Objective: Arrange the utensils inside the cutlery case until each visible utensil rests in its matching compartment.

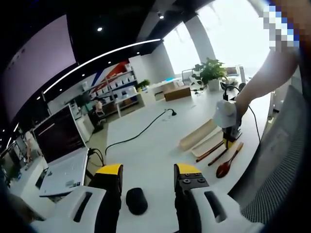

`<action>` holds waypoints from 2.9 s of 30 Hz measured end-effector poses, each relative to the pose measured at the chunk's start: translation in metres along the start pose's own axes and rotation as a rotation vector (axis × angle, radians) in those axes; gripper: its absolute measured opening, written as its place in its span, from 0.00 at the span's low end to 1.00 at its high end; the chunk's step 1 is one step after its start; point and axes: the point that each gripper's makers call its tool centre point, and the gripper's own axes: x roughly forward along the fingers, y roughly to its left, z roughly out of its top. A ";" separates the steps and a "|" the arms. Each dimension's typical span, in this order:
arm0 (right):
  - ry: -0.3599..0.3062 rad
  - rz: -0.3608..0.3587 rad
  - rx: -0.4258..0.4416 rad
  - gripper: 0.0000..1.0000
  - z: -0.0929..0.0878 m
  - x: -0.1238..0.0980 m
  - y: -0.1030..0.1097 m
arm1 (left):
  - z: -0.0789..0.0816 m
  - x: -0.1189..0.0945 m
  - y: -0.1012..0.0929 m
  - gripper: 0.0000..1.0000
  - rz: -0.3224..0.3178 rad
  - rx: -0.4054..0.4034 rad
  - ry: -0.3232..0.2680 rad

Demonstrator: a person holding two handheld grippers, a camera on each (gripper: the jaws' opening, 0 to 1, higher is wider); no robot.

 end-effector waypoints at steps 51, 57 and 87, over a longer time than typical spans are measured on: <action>-0.098 -0.024 0.078 0.00 0.005 -0.027 -0.008 | -0.002 0.001 0.002 0.42 -0.003 0.006 -0.001; -0.121 -0.026 0.079 0.00 0.004 -0.035 -0.008 | -0.003 0.001 0.002 0.42 -0.004 0.007 0.000; -0.136 -0.132 0.059 0.00 0.007 -0.073 -0.071 | 0.001 -0.001 -0.003 0.42 -0.009 0.003 0.007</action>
